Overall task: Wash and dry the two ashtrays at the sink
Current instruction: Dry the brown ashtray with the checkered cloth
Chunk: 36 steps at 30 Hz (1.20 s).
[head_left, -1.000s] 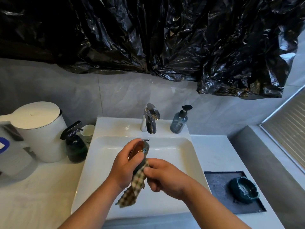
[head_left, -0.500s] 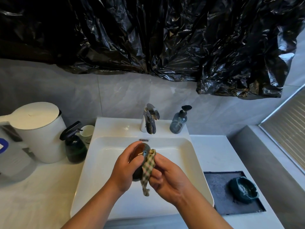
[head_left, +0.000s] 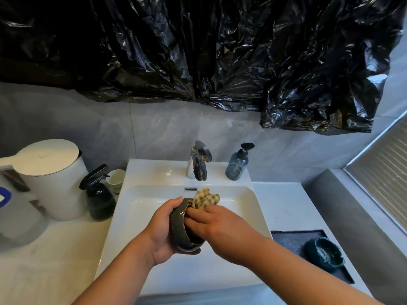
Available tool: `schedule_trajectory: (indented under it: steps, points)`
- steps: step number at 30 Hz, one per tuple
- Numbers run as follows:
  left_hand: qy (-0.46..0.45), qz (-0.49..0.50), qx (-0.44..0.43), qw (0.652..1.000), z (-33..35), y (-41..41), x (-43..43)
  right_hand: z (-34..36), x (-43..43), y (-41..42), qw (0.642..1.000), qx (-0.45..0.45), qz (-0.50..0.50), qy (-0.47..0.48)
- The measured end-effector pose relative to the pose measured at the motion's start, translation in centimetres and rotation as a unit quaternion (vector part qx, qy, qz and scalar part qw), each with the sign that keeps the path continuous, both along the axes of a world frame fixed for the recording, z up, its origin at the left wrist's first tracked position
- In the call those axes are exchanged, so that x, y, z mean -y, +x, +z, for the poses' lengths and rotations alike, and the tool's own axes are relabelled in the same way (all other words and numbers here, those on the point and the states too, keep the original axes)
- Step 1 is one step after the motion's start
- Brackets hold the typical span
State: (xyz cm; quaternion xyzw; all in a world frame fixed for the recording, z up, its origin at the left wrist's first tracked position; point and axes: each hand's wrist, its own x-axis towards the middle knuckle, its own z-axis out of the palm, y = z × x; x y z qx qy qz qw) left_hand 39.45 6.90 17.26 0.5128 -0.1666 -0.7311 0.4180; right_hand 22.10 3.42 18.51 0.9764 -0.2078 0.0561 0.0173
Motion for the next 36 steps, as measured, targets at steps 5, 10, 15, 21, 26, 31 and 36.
schedule_trajectory:
  steps: [5,10,15,21,26,31,36]
  points:
    - [-0.029,0.013,0.037,0.999,-0.1,0.1,0.0,-1.2,-0.1,-0.1,0.998,-0.025,-0.054,-0.035]
    - [-0.071,0.043,0.078,0.994,0.3,-0.5,0.1,-0.2,-0.6,1.3,0.941,0.022,-0.202,0.272]
    - [-0.134,0.054,0.133,0.981,0.4,-0.9,0.1,0.8,-0.6,1.1,0.765,0.179,-0.258,0.563]
    - [-0.255,0.030,0.194,0.947,-0.6,-0.8,0.0,0.0,-1.2,1.3,0.496,0.345,-0.277,0.747]
    - [-0.299,0.007,0.223,0.928,-1.9,-0.9,-0.4,0.6,-1.0,1.5,0.280,0.486,-0.272,0.782]
    - [-0.293,0.037,0.206,0.933,-1.6,-0.9,-0.1,0.3,-1.6,1.5,0.377,0.452,-0.240,0.772]
    - [-0.265,0.042,0.183,0.946,-1.6,-0.3,0.0,-0.1,-1.9,1.0,0.689,0.263,-0.248,0.629]
